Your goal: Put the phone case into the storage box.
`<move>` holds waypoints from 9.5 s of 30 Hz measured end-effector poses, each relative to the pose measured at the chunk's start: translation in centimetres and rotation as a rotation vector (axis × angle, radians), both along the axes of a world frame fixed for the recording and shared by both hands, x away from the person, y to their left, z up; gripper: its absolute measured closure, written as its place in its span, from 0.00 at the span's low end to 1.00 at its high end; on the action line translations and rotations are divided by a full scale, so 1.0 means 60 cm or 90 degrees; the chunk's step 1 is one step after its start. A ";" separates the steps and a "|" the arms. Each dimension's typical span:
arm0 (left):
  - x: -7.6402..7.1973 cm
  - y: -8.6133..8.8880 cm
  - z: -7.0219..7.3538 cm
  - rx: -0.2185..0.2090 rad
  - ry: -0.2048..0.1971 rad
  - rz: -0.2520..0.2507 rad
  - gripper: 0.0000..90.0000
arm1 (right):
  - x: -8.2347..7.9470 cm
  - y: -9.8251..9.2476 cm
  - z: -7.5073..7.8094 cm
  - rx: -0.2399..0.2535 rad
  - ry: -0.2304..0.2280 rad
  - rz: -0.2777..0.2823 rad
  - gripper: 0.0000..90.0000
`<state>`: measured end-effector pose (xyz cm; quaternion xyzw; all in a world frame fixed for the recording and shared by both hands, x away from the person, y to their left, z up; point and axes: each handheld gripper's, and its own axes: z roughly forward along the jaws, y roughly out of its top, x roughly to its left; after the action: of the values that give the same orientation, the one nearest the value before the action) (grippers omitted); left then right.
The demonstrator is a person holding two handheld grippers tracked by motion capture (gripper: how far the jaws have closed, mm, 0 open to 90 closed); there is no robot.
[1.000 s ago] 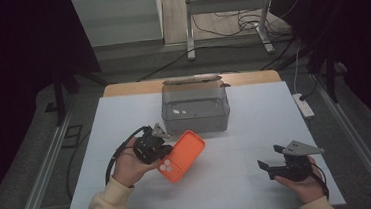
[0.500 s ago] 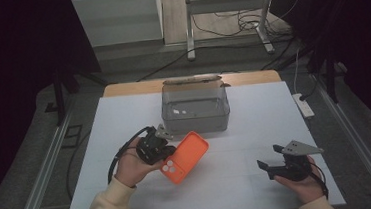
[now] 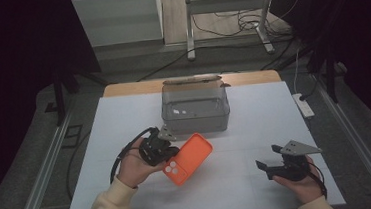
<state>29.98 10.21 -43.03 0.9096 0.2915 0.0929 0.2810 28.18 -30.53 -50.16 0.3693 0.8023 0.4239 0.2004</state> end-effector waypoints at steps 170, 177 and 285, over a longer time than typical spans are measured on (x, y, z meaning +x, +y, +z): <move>-0.019 -0.056 -0.016 0.011 -0.063 -0.100 0.98 | 0.082 0.198 0.051 0.083 0.178 0.229 0.40; -0.022 -0.055 -0.012 0.014 -0.077 -0.098 0.97 | 0.083 0.201 0.047 0.093 0.206 0.260 0.62; 0.027 -0.010 -0.045 -0.261 0.125 -0.130 0.78 | 0.086 0.158 0.068 0.252 0.137 0.328 0.89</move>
<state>31.58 9.60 -45.70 0.8630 0.2368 -0.0856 0.4379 33.33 -21.06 -46.05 0.2288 0.7880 0.5668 -0.0744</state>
